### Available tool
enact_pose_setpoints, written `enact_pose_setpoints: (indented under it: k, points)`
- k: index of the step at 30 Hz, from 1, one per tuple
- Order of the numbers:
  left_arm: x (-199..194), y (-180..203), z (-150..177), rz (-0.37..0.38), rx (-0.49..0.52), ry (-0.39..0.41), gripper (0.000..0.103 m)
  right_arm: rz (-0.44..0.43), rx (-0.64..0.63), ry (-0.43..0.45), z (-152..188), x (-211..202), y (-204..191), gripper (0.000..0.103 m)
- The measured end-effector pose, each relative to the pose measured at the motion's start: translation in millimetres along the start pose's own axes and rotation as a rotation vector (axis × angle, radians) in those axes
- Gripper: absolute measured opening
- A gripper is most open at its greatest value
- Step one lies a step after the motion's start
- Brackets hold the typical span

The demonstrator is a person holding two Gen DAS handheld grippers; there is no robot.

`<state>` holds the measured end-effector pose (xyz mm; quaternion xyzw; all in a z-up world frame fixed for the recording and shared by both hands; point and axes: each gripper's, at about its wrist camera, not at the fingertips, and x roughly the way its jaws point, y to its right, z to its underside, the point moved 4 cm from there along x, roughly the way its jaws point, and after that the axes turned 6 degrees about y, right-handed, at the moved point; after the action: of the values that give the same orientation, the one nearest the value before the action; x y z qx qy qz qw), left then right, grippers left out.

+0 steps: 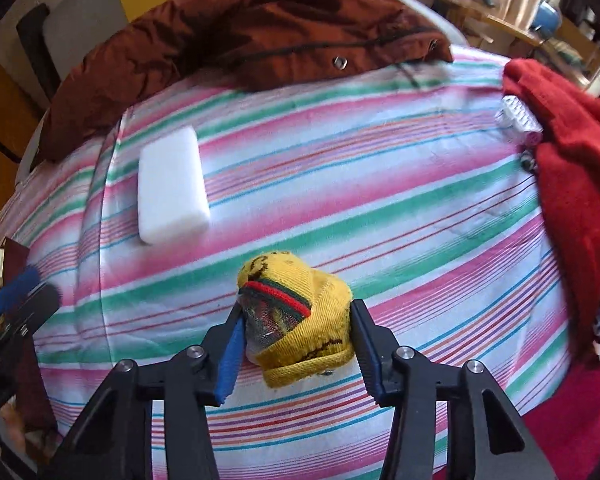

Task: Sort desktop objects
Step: 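Grasp the yellow knitted sock with the right tool while the left tool grasps the white eraser sponge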

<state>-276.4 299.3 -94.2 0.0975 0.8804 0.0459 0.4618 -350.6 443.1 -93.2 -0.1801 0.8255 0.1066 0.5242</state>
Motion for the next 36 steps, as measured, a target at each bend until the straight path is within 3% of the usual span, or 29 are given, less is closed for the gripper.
enact_pose_setpoints:
  k: [5,10,20,23,27,31,36]
  points:
    - [28.5,17.9,-21.4,0.013,-0.022,-0.026,0.068,0.009,0.027,0.054,-11.6,-9.3,0.7,0.050]
    - [60.0,31.9,-37.9,-0.002,-0.036,-0.057,0.079,-0.007,0.025,0.062,-17.1,-6.5,-5.0,0.050]
    - [117.5,41.3,-53.8,-0.120,0.001,-0.127,0.081,-0.039,0.042,0.076,-18.6,-9.8,-4.1,0.050]
    - [119.7,44.6,-53.6,-0.140,0.055,-0.114,0.081,-0.038,0.036,0.074,-19.2,-8.5,-5.7,0.051]
    - [114.9,39.2,-47.7,-0.097,0.063,-0.073,0.080,-0.030,0.019,0.067,-18.8,-5.5,-7.6,0.051]
    - [105.7,35.3,-41.1,-0.069,0.085,-0.081,0.069,-0.026,0.005,0.067,-17.8,-4.1,-9.3,0.051]
    - [83.9,23.5,-19.2,-0.007,0.089,-0.072,0.067,-0.030,-0.030,0.067,-16.6,-2.9,-16.1,0.051]
